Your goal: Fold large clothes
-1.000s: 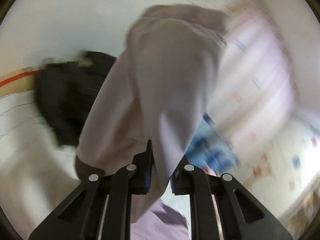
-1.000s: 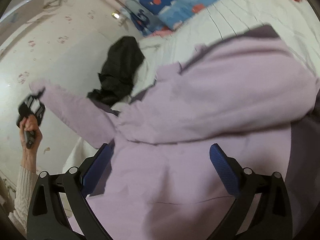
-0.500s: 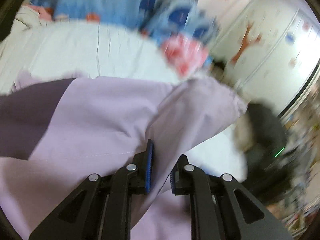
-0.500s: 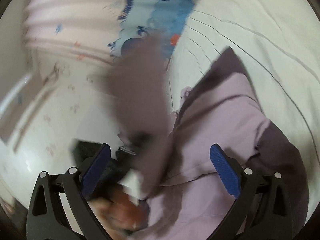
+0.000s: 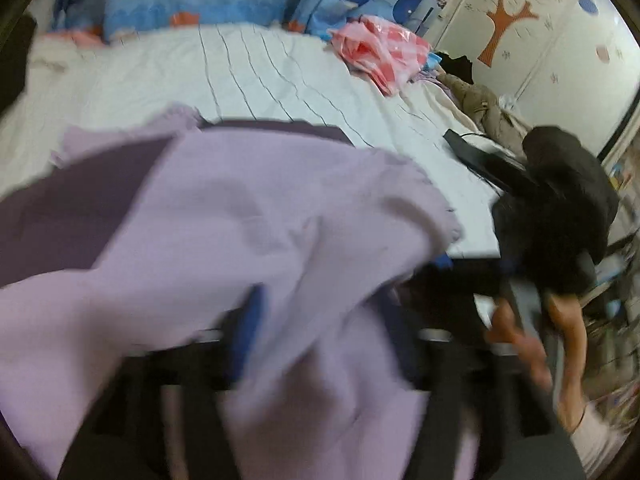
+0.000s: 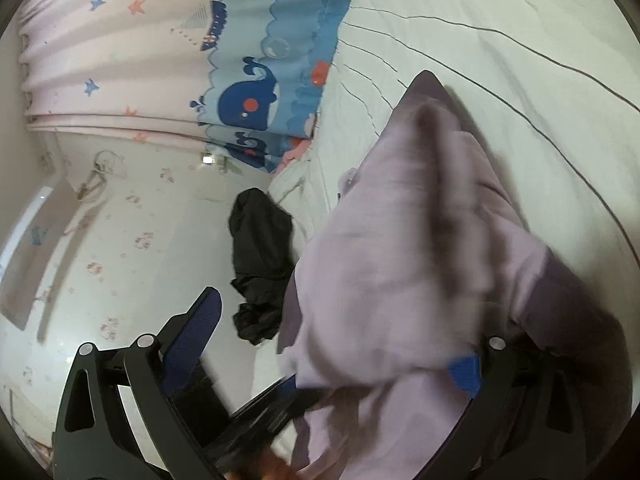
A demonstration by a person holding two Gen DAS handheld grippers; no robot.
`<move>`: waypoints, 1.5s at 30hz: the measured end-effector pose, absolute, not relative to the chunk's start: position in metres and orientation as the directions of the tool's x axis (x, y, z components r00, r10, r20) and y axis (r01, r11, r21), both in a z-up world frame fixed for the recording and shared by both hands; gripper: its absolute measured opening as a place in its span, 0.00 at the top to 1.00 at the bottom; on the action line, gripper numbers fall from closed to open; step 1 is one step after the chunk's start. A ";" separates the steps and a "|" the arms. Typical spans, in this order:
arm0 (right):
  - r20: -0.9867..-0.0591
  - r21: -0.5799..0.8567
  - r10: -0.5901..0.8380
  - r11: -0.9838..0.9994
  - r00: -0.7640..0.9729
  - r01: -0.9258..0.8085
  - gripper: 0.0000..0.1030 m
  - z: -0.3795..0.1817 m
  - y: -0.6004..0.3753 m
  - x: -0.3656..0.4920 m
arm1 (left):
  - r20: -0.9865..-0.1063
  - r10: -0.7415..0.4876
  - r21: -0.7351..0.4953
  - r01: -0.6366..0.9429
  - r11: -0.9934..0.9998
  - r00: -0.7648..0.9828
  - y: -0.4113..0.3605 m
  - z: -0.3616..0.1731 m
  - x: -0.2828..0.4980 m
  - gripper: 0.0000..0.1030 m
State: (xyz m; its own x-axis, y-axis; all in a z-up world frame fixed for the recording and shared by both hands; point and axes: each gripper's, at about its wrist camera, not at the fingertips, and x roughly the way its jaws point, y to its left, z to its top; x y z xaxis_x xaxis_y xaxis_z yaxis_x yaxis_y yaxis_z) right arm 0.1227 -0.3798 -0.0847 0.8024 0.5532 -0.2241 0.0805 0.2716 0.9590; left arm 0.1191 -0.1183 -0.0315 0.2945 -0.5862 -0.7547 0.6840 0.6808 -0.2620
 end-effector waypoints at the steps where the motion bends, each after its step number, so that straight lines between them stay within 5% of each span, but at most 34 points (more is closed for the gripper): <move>1: -0.229 0.956 0.558 0.283 0.797 0.076 0.07 -0.086 -0.380 0.128 | -0.750 -0.581 -0.236 0.693 0.681 0.315 -0.109 -0.026 0.111 0.24; 3: -0.246 0.948 0.573 0.309 0.782 0.071 0.17 -0.085 -0.375 0.134 | -0.738 -0.590 -0.224 0.706 0.672 0.327 -0.086 -0.015 0.098 0.23; 5: -0.274 0.923 0.571 0.381 0.774 0.045 0.57 -0.077 -0.367 0.136 | -0.721 -0.599 -0.236 0.688 0.686 0.349 -0.062 -0.008 0.095 0.17; 6: -0.299 0.905 0.561 0.422 0.772 0.043 0.68 -0.073 -0.364 0.136 | -0.709 -0.597 -0.248 0.661 0.708 0.374 -0.045 -0.006 0.097 0.16; 10: -0.383 0.775 0.452 0.631 0.806 0.014 0.79 -0.038 -0.345 0.133 | -0.679 -0.572 -0.352 0.480 0.803 0.459 0.020 0.004 0.129 0.16; 13: -0.328 0.631 0.384 0.769 0.863 -0.103 0.81 0.022 -0.320 0.126 | -0.568 -0.594 -0.495 0.341 0.799 0.569 0.076 0.032 0.148 0.16; 18: -0.299 0.601 0.332 0.794 0.895 -0.093 0.82 0.039 -0.334 0.140 | -0.489 -0.517 -0.454 0.301 0.839 0.703 0.102 0.046 0.163 0.07; 22: -0.556 0.661 0.303 0.726 0.774 0.191 0.82 -0.079 -0.377 0.165 | -0.667 -0.433 -0.420 0.173 0.891 0.607 0.093 -0.037 0.207 0.07; 24: -0.536 0.771 0.413 0.594 0.736 0.228 0.82 -0.117 -0.393 0.166 | -0.726 -0.367 -0.361 0.131 0.923 0.581 0.094 -0.086 0.214 0.07; 30: -0.563 0.660 0.263 0.714 0.783 0.235 0.78 -0.061 -0.383 0.158 | -0.678 -0.241 -0.132 0.207 0.969 0.694 0.070 -0.061 0.189 0.07; 32: -0.555 0.604 0.184 0.759 0.812 0.241 0.72 -0.043 -0.377 0.150 | -0.625 -0.224 -0.114 0.197 0.974 0.747 0.071 -0.045 0.181 0.07; 37: -0.536 0.689 0.169 0.654 0.827 0.312 0.60 -0.043 -0.396 0.131 | -0.649 -0.185 -0.063 0.190 0.980 0.738 0.067 -0.050 0.188 0.07; 39: -0.561 0.724 0.188 0.584 0.806 0.368 0.47 -0.055 -0.410 0.123 | -0.666 -0.156 -0.037 0.177 0.984 0.730 0.067 -0.055 0.190 0.07; 43: -0.525 0.669 0.007 0.621 0.851 0.408 0.44 -0.027 -0.424 0.098 | -0.651 -0.113 0.012 0.160 0.987 0.751 0.064 -0.055 0.187 0.07; 45: -0.461 0.585 -0.045 0.736 0.887 0.341 0.25 0.008 -0.404 0.100 | -0.615 -0.097 0.038 0.153 0.987 0.782 0.061 -0.049 0.182 0.07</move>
State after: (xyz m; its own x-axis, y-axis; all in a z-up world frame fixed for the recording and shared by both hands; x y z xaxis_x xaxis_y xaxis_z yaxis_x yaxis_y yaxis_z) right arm 0.1004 -0.4040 0.0081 0.8865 -0.0446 -0.4605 0.3409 0.7360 0.5849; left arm 0.1825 0.0606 -0.0495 0.7822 -0.0975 -0.6153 0.1531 0.9875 0.0382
